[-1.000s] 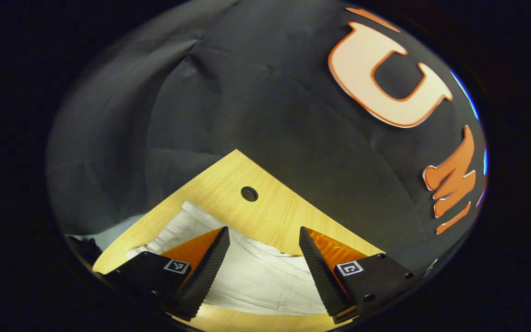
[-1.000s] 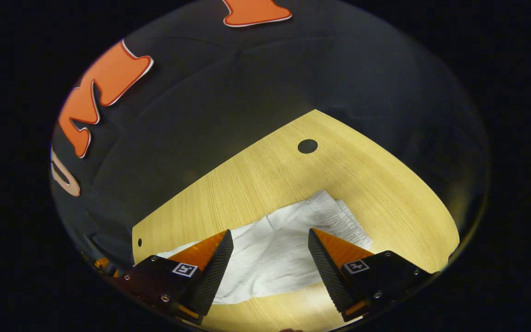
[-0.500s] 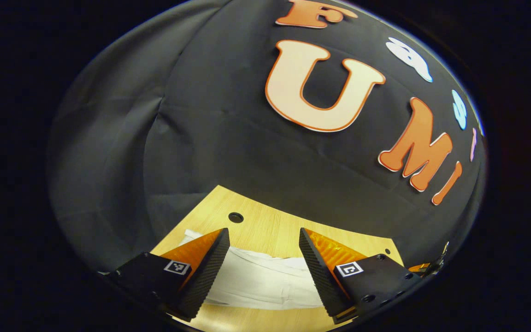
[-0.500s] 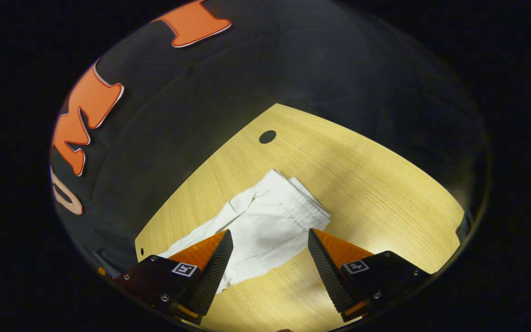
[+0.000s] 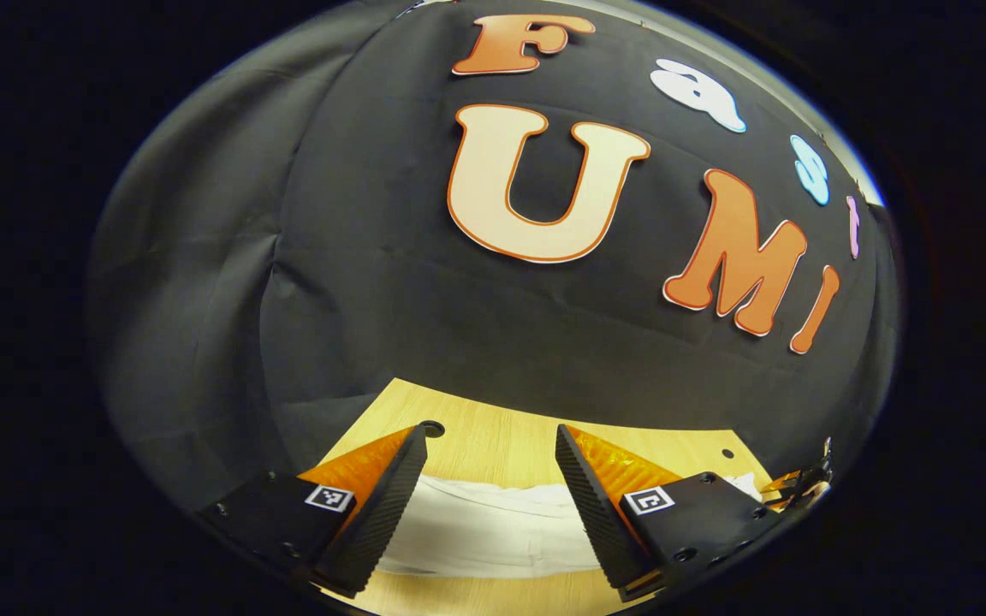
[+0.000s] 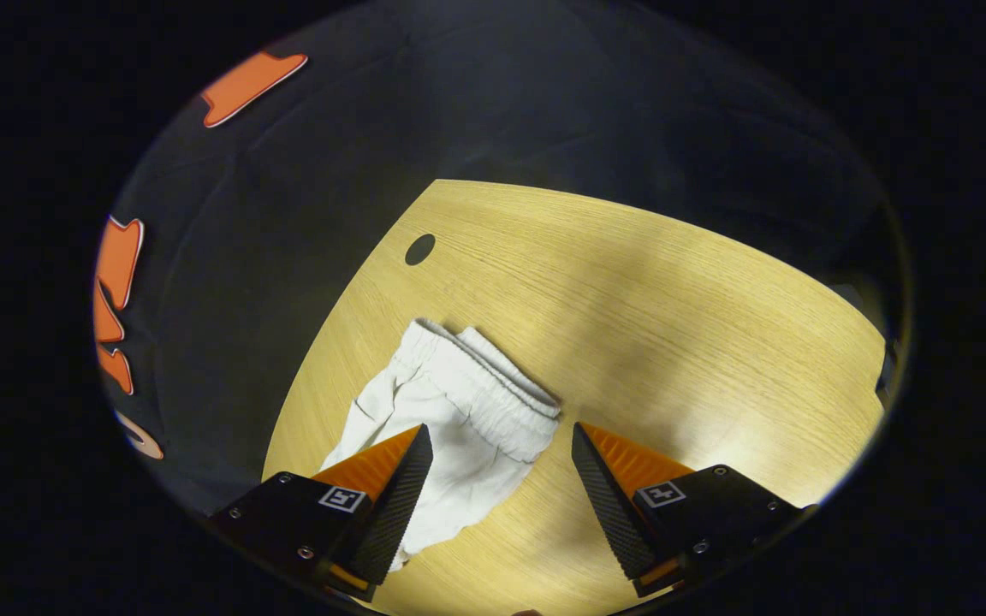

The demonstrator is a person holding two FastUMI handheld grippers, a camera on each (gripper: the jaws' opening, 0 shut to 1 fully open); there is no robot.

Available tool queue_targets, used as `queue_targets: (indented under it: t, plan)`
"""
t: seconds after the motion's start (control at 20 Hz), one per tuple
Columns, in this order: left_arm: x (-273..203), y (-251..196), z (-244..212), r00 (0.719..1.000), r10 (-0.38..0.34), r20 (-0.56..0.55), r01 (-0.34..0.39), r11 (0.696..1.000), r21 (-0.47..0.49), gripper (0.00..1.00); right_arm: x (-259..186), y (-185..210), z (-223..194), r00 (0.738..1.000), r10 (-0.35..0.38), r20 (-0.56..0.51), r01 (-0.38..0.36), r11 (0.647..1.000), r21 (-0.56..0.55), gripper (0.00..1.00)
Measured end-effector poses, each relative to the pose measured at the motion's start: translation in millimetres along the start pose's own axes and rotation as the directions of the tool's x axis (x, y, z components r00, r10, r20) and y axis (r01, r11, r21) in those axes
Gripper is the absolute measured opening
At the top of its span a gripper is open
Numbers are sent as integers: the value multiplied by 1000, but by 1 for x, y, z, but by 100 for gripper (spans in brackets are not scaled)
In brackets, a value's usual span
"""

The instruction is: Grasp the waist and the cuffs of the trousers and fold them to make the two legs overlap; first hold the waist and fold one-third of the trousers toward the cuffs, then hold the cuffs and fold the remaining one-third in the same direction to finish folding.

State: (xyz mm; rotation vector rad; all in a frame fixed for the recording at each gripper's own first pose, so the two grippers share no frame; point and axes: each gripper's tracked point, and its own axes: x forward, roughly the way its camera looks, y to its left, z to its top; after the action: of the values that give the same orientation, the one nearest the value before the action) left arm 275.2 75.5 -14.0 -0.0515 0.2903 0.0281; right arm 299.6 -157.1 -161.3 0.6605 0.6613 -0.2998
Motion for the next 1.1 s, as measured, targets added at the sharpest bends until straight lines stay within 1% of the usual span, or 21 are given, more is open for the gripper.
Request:
queue_targets:
  t: [0.1,0.2,0.25,0.3,0.35,0.4,0.45,0.5,0.55,0.6,0.65,0.7,0.75,0.8,0.9,1.0,1.1]
  plan:
    - [0,0,0,1000,8,-2,-8,1000,3,99,8,2,-2,1000,1,-16,-1,1000,12,99]
    - [-2,3,-2,1000,20,-3,-20,1000,-5,99,16,2,-2,1000,-14,-25,15,999,29,99]
    - [-1,4,-3,1000,26,-5,-26,1000,-15,95,20,2,-2,999,-17,-27,18,999,37,99]
    - [-1,6,-6,1000,28,-9,-29,999,-28,95,22,4,-2,999,-15,-32,17,999,41,98]
    - [-2,6,-6,999,31,-12,-32,999,-37,95,25,3,-3,999,-20,-35,22,999,42,97]
    - [-2,8,-8,999,35,-12,-36,998,-43,99,26,0,-2,999,-26,-37,28,999,46,94]
    - [-2,10,-8,999,42,-12,-42,998,-42,99,26,-3,-1,999,-24,-37,27,998,56,91]
    - [-2,11,-9,999,48,-13,-49,998,-38,99,25,-5,-1,999,-19,-47,22,997,69,81]
    - [0,11,-8,999,52,-13,-53,998,-34,99,26,-9,-1,998,-17,-53,21,997,76,77]
    - [1,11,-10,998,56,-17,-56,998,-32,99,27,-13,0,998,-25,-54,30,996,80,68]
    - [2,11,-10,998,59,-20,-60,998,-33,99,25,-17,1,998,-32,-51,37,996,80,62]
    - [2,12,-12,998,60,-24,-61,997,-36,99,25,-16,1,998,-30,-51,34,996,80,49]
    - [2,11,-13,998,60,-27,-62,997,-40,99,25,-14,1,999,-20,-46,23,997,79,31]
    - [2,11,-14,998,62,-29,-63,997,-43,99,24,-13,2,999,-19,-42,22,996,81,24]
    - [2,12,-14,997,65,-31,-66,997,-43,99,22,-12,1,998,-13,-57,19,994,105,12]
    - [0,16,-14,997,74,-29,-75,997,-32,99,20,-12,5,999,-17,-29,20,995,94,6]
    - [-2,18,-9,997,76,-11,-76,997,-30,99,13,-9,9,999,-30,16,29,999,12,5]
